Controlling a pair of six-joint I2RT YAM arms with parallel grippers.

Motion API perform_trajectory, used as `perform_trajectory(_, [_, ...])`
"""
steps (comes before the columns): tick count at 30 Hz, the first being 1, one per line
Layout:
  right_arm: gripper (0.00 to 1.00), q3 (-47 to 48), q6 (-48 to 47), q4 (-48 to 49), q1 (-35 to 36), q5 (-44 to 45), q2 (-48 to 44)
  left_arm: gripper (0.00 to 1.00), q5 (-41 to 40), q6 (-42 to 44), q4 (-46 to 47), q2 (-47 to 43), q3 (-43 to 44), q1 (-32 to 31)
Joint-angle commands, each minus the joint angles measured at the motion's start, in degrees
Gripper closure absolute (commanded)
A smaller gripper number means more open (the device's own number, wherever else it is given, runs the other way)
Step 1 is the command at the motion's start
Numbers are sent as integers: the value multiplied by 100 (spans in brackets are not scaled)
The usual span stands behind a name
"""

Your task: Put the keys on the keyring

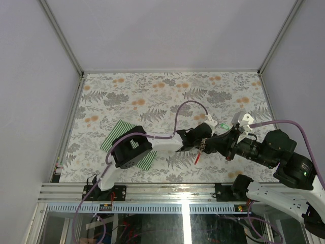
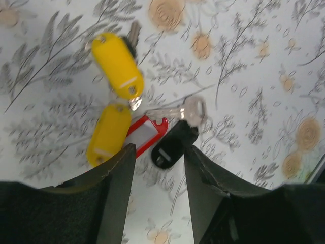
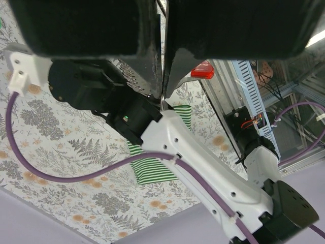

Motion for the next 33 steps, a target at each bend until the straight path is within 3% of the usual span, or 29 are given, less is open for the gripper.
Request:
perform_trajectory(1, [100,32,74,353,28,92,-26,55,-328,183,-221,-372,-800,45])
perform_trajectory(11, [100,-3,64,392,25,79,-10,55,-511,301,174,-1654,-2057,60])
perform_trajectory(19, [100,-14,79,362,32,199,-4,53,-471,629,517,-2732,-2410,98])
perform_trajectory(33, [100,18,108,190,26,458,107,54,239,701,111,-2685,-2664,686])
